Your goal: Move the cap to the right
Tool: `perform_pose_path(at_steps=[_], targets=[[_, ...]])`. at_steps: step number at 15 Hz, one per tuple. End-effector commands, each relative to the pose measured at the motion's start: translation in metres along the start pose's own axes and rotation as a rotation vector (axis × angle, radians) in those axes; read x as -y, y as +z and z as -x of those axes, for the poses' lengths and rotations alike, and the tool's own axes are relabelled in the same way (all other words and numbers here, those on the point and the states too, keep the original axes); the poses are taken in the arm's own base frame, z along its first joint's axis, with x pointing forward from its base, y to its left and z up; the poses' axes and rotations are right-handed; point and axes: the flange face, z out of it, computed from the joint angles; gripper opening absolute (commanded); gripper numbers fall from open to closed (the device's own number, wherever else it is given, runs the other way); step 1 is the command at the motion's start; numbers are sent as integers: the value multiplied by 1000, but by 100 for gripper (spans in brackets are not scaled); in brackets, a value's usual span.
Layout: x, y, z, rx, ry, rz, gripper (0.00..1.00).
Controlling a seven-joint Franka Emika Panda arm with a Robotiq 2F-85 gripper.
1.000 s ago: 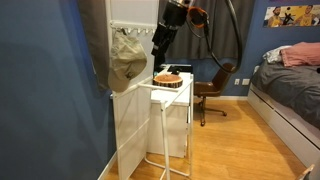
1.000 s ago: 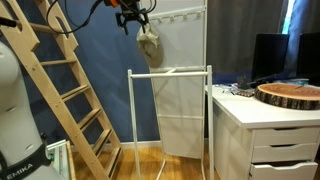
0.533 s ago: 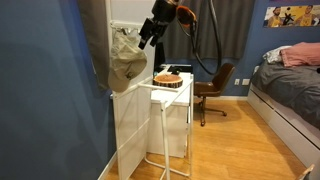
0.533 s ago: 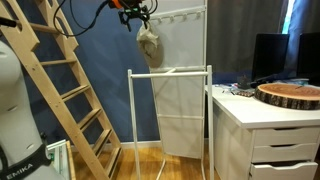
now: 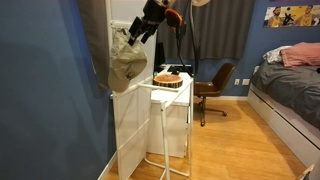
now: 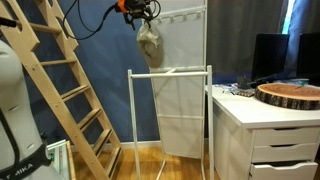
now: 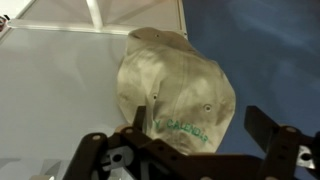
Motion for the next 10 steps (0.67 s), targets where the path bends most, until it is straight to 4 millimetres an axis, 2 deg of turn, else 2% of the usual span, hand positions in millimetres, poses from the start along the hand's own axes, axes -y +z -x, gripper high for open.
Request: perform_pose_path(at_steps=[1,6,7,8,10], targets=[[-3,10,-10,-39,10,-18,100],[-7,21,-13,-58,21,-9,100],[-7,23,-13,-59,18,-2,75],[-8,24,-14,-60,18,3,74],[-7,27,-15,-60,16,5,59]])
